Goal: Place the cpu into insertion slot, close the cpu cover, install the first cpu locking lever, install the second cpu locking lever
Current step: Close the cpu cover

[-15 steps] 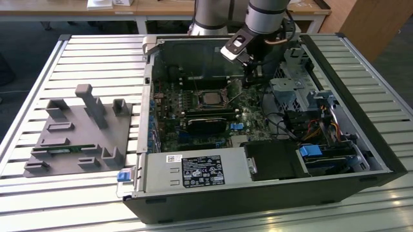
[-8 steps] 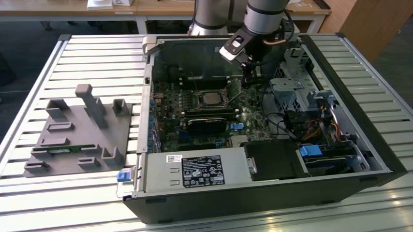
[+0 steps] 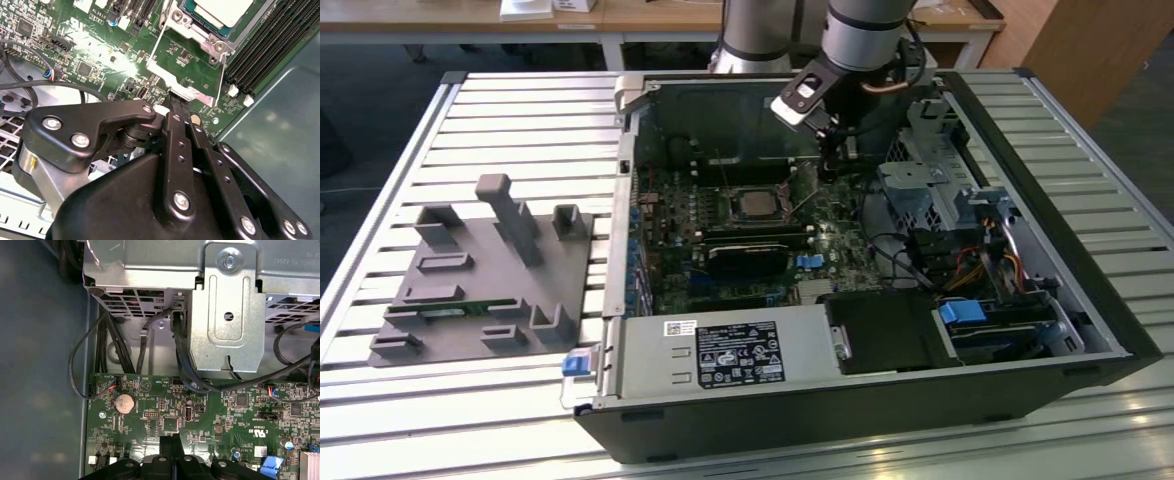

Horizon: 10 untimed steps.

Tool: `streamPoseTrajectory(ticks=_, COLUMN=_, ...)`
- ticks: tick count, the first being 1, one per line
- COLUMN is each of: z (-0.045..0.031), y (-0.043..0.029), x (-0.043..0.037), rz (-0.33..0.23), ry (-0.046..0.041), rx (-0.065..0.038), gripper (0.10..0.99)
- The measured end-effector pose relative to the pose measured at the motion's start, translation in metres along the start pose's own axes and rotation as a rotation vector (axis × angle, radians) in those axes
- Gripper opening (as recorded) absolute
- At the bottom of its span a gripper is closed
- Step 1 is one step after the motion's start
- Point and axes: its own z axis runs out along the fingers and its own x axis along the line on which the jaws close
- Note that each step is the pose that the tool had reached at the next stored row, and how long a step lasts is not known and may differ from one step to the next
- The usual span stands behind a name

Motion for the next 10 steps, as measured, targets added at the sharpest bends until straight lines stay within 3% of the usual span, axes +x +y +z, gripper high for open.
streamPoseTrajectory(ticks=10, z=0.0001, y=-0.0022, x=0.0001, rz=0.0, ry=0.0, rx=0.0, gripper=0.106)
